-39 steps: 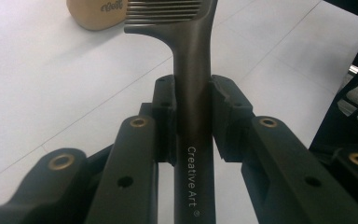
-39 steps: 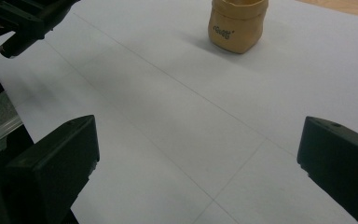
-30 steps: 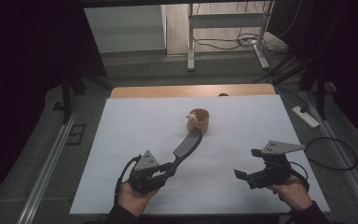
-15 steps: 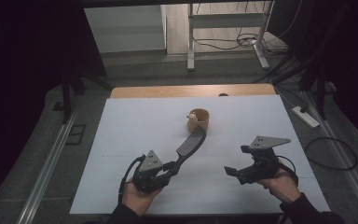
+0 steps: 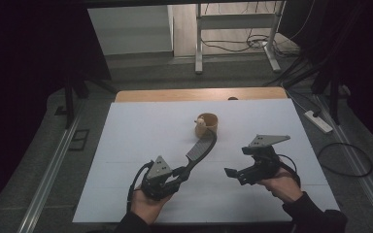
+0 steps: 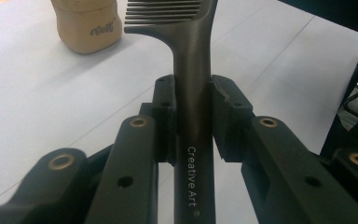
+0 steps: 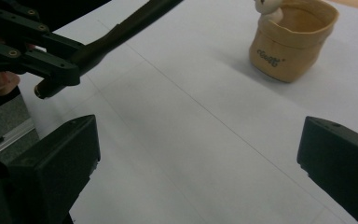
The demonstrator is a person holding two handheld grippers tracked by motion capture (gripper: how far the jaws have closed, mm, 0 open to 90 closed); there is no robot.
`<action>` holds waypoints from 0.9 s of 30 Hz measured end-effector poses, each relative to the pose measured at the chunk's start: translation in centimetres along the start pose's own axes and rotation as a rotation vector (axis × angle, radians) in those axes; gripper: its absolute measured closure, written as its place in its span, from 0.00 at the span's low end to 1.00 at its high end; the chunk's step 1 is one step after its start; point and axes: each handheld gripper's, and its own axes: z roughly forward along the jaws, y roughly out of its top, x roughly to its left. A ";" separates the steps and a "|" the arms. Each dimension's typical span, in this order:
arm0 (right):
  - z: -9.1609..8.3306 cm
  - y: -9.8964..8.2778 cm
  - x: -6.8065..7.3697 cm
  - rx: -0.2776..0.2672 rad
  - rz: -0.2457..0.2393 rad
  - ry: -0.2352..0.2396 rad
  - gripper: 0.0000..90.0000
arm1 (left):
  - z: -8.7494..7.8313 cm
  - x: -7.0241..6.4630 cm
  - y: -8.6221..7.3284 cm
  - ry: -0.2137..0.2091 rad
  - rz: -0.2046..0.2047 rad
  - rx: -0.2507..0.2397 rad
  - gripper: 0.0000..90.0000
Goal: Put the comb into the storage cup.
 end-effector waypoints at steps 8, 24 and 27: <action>0.8 1.2 0.1 -0.014 0.021 0.021 0.00 | 0.4 0.0 0.0 0.000 -0.006 -0.018 0.80; 2.8 3.2 0.4 0.004 0.083 0.102 0.00 | 1.3 -0.8 0.1 -0.017 0.003 -0.022 0.80; 3.2 3.4 0.4 0.011 0.095 0.108 0.00 | 1.4 -0.9 0.1 -0.020 0.005 -0.022 0.80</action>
